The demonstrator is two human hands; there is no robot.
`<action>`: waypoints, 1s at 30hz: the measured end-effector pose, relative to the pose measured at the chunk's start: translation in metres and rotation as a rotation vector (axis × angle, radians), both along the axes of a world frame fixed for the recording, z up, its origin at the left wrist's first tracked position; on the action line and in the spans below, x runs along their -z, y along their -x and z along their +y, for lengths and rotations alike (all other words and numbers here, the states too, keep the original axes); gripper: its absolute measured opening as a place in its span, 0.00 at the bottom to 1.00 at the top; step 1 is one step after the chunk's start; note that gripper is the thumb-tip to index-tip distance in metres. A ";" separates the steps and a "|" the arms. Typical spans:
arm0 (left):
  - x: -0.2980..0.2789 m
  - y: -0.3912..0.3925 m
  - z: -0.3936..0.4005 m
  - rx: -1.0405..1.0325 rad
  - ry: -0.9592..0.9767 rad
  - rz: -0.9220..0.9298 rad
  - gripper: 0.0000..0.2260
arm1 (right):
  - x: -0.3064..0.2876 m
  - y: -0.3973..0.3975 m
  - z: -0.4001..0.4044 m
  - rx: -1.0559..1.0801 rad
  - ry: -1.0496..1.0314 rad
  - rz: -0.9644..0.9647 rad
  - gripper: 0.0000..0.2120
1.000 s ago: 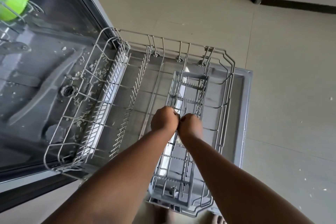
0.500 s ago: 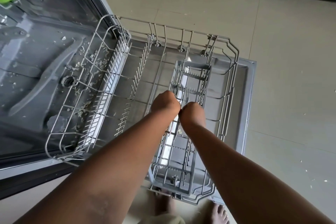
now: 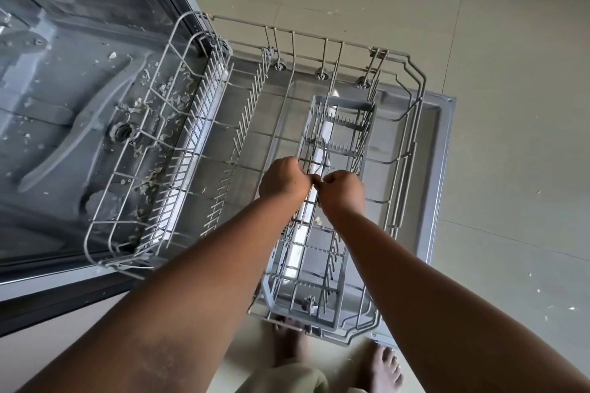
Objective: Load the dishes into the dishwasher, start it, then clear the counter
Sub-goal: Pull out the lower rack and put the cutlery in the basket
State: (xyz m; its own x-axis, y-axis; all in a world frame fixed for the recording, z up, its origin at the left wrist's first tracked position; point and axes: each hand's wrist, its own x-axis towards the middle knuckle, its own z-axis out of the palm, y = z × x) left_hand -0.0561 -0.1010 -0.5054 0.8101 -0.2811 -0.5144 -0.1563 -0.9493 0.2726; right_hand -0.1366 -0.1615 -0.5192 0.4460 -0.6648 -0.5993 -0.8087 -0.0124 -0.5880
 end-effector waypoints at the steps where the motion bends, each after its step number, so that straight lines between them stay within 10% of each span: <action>1: 0.000 -0.001 0.001 -0.014 0.017 0.018 0.13 | 0.000 -0.001 0.000 0.012 0.000 0.005 0.16; 30: 0.007 -0.010 0.010 -0.010 0.119 0.118 0.12 | -0.008 -0.008 0.010 0.173 0.106 -0.029 0.06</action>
State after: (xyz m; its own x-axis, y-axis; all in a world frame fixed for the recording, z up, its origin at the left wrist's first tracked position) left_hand -0.0458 -0.0913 -0.5120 0.7494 -0.3377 -0.5695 -0.1072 -0.9107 0.3990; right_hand -0.1291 -0.1514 -0.5109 0.3361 -0.7917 -0.5102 -0.7867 0.0618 -0.6142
